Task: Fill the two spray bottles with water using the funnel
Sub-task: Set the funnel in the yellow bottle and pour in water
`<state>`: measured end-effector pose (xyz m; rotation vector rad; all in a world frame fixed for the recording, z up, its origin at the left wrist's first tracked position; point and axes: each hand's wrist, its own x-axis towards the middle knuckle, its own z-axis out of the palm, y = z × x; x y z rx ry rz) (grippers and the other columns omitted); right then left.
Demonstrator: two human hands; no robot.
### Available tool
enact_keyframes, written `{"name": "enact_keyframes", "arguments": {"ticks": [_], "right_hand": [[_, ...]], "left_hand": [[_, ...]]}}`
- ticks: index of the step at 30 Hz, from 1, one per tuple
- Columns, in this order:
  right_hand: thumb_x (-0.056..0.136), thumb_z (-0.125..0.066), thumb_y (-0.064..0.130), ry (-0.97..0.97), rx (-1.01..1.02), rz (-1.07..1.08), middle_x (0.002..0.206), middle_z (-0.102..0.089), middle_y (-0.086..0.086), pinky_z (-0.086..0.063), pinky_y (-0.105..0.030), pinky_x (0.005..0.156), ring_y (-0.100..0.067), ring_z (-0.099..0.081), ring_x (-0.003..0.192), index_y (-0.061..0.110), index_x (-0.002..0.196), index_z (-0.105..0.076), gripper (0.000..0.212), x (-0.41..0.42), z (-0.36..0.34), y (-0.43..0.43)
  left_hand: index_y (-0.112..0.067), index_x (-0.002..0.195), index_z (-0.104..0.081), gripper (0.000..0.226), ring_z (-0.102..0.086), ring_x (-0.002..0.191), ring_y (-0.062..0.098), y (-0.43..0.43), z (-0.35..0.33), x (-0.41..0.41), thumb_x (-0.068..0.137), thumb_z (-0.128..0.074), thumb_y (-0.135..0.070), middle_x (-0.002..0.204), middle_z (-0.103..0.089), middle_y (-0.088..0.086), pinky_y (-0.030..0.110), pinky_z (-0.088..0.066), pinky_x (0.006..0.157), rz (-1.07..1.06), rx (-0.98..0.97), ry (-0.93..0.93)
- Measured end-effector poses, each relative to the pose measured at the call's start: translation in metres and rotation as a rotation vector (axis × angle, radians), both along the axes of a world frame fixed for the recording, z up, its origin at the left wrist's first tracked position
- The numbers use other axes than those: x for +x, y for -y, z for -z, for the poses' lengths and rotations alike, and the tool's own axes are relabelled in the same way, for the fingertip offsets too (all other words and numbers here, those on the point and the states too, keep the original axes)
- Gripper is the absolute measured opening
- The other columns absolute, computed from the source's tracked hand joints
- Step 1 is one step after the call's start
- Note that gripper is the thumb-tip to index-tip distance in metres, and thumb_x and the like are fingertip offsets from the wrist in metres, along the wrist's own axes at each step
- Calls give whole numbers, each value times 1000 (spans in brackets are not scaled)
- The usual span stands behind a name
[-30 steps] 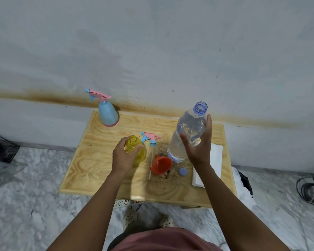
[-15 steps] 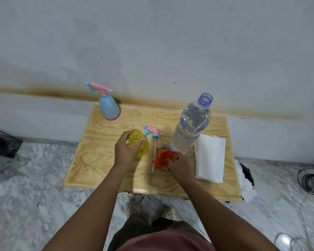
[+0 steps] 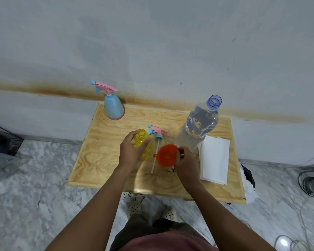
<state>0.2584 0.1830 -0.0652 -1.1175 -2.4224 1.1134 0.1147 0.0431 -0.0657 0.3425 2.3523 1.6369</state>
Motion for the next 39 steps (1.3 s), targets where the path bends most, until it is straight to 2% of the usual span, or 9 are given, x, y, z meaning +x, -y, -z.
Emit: {"name": "enact_keyframes", "arguments": {"ticks": [6, 14, 18, 23, 25, 27, 29, 34, 39], "right_hand": [[99, -56, 22, -252, 40, -88, 96, -64, 9, -46, -6, 65, 2, -59, 81, 15, 114, -65, 18, -23, -57, 0], [98, -59, 19, -287, 122, -205, 89, -64, 8, -42, -2, 62, 3, -56, 75, 10, 111, -70, 20, -73, -89, 1], [96, -60, 15, -253, 149, -241, 93, -72, -3, -39, -6, 66, -7, -58, 80, 7, 105, -72, 17, -85, -88, 2], [94, -62, 15, -212, 159, -296, 89, -71, -5, -44, -21, 70, -11, -58, 80, 7, 101, -73, 16, -95, -88, 1], [94, -61, 19, -168, 115, -299, 89, -70, -3, -47, -27, 72, -12, -59, 82, 9, 103, -73, 18, -98, -87, 0], [95, -60, 23, -135, 88, -298, 88, -68, 0, -47, -28, 71, -12, -59, 83, 12, 105, -73, 19, -100, -86, -1], [95, -59, 26, -119, 74, -292, 85, -65, 4, -45, -28, 69, -14, -60, 83, 15, 106, -72, 20, -101, -85, -1], [96, -58, 34, -127, 73, -270, 94, -67, 5, -52, -33, 77, -12, -60, 87, 16, 118, -68, 30, -96, -84, 1], [95, -60, 31, -379, 259, -166, 99, -68, -3, -52, -24, 65, -5, -57, 76, 12, 122, -62, 33, -68, -91, 7]], "left_hand": [[-24, 128, -62, 45, -53, 103, -21, 8, 3, -2, 85, -77, -21, 118, -67, -13, 20, -49, 92, 88, -33, -11], [-19, 126, -64, 46, -55, 111, 2, 10, -1, -2, 83, -80, -25, 121, -66, -10, 34, -52, 96, 106, -22, -40], [-21, 123, -64, 45, -58, 112, 6, 12, -2, -3, 82, -79, -32, 119, -69, -8, 31, -52, 92, 121, -45, -78], [-23, 126, -57, 50, -57, 98, -8, 17, -10, 0, 82, -80, -25, 109, -63, -17, 4, -42, 78, 165, -64, -78], [-26, 132, -52, 56, -52, 107, -15, 25, -15, -1, 83, -78, -19, 119, -59, -22, 6, -40, 86, 184, -31, -25], [-26, 139, -46, 60, -50, 119, -7, 38, -20, -3, 87, -73, -12, 132, -53, -19, 18, -41, 97, 170, 12, 43], [-28, 141, -44, 56, -52, 120, 2, 50, -27, -5, 93, -65, -9, 140, -50, -9, 23, -43, 94, 139, 66, 87], [-24, 138, -51, 38, -58, 108, 0, 48, -51, -8, 101, -53, -16, 125, -60, -5, 5, -45, 68, 16, 117, 73], [-25, 138, -55, 43, -59, 94, 10, 30, -63, -8, 97, -59, -37, 104, -61, -9, 14, -44, 70, -43, 70, 16]]}}
